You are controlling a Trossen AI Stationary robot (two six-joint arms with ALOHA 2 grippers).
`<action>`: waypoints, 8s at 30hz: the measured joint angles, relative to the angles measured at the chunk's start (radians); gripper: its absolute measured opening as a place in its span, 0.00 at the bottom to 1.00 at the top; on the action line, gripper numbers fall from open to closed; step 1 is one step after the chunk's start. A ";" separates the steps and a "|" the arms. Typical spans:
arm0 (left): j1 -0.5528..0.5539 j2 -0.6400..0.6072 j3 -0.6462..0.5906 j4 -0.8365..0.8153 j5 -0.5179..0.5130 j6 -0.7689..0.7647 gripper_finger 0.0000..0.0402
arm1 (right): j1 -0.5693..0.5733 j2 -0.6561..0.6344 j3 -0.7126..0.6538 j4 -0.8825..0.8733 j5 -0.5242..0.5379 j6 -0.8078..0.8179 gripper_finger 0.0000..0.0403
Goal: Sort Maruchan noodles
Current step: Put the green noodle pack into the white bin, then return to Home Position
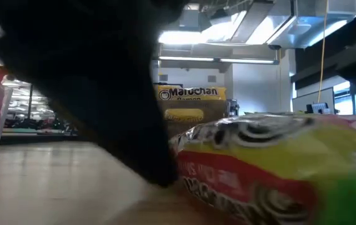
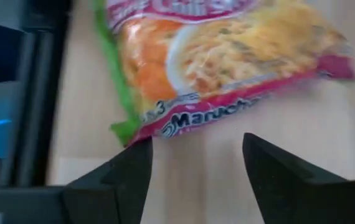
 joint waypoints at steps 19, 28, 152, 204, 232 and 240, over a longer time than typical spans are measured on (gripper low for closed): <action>0.079 -0.092 0.001 0.029 -0.017 0.141 0.18 | 0.001 -0.104 0.096 -0.178 -0.043 -0.061 0.58; -0.054 -0.048 0.002 0.120 0.034 0.062 0.18 | -0.052 -0.139 -0.050 -0.249 0.096 -0.044 0.58; 0.033 -0.062 -0.198 0.625 0.226 0.488 0.18 | -0.652 -0.887 -0.124 -0.691 -0.077 -0.427 0.24; 0.116 -0.242 -0.385 0.715 0.184 0.554 0.18 | -1.616 -0.343 -0.018 -0.796 -0.345 -1.175 0.66; 0.350 -0.638 -0.581 0.664 0.376 0.951 0.00 | -1.311 -0.929 -0.141 -0.486 -0.408 -0.798 0.03; 0.460 -0.897 -0.908 0.895 0.369 0.945 0.00 | -1.250 -1.131 -0.369 -0.223 -0.517 -0.707 0.02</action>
